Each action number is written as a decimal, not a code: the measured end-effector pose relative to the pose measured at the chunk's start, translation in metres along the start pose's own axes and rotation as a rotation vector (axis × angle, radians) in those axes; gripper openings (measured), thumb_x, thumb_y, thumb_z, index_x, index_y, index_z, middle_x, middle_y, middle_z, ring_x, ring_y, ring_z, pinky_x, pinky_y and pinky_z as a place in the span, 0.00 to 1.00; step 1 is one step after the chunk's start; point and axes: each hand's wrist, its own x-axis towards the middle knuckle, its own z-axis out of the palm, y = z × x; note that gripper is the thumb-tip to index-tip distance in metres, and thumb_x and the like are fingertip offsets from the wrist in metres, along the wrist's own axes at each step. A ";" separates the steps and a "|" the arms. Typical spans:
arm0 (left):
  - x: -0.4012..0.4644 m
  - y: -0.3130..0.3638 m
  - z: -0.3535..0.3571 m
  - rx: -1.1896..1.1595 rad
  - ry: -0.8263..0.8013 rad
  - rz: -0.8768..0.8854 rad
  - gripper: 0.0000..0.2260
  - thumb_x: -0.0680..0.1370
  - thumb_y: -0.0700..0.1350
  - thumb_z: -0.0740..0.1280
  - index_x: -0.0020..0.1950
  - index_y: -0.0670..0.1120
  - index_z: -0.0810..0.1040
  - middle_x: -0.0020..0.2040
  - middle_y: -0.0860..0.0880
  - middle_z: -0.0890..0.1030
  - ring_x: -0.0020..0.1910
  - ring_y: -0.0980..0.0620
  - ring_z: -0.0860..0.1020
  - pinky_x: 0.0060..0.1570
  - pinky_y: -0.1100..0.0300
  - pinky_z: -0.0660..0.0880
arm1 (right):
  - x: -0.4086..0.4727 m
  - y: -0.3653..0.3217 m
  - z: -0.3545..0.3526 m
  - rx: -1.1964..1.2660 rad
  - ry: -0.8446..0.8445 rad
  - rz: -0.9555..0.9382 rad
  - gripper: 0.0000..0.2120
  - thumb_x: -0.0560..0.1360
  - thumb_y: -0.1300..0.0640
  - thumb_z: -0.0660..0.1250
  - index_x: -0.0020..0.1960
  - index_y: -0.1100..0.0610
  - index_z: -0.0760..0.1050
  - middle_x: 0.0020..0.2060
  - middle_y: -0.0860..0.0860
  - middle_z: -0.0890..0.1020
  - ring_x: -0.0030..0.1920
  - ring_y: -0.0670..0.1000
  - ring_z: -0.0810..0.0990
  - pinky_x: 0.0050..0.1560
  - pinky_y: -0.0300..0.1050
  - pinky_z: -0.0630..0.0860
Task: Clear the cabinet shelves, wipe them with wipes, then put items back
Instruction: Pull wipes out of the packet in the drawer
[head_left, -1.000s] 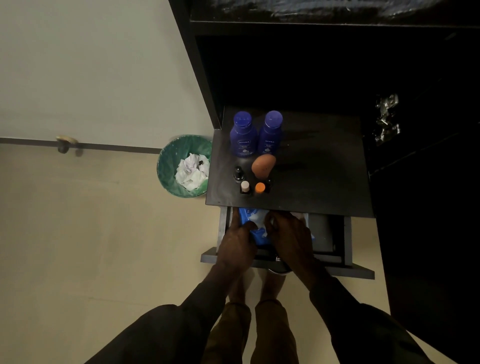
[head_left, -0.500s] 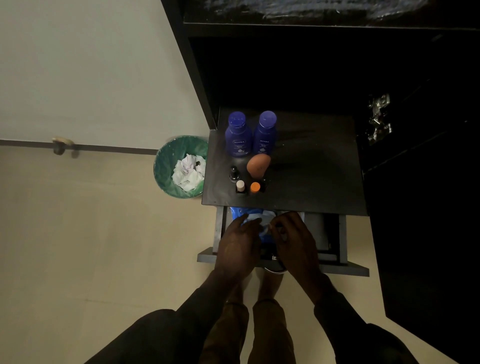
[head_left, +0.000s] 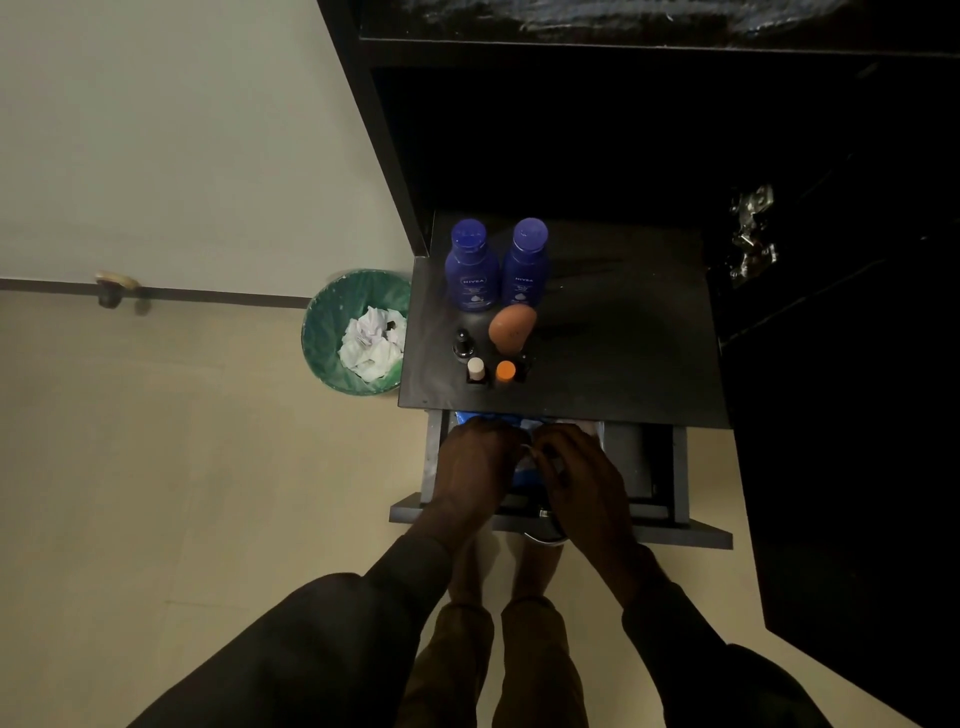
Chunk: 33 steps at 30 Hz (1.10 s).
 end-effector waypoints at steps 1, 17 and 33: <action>-0.001 0.000 0.000 -0.001 0.001 0.008 0.08 0.78 0.44 0.68 0.56 0.47 0.81 0.58 0.49 0.81 0.58 0.52 0.78 0.57 0.67 0.66 | 0.001 0.000 0.001 0.003 0.004 0.012 0.16 0.78 0.64 0.66 0.64 0.66 0.72 0.61 0.59 0.76 0.61 0.52 0.74 0.64 0.39 0.67; -0.028 0.010 0.000 -0.112 0.128 0.007 0.13 0.75 0.36 0.70 0.60 0.42 0.79 0.56 0.47 0.82 0.53 0.52 0.81 0.48 0.79 0.62 | 0.003 -0.012 -0.007 -0.045 0.129 -0.075 0.17 0.78 0.51 0.66 0.65 0.53 0.73 0.60 0.50 0.77 0.58 0.47 0.75 0.60 0.45 0.74; -0.044 0.015 -0.006 -0.473 0.370 -0.104 0.05 0.80 0.46 0.65 0.53 0.50 0.79 0.48 0.57 0.80 0.48 0.63 0.79 0.48 0.71 0.75 | -0.006 -0.014 -0.004 0.079 0.139 -0.021 0.15 0.76 0.59 0.68 0.63 0.59 0.75 0.59 0.54 0.79 0.60 0.51 0.77 0.63 0.54 0.74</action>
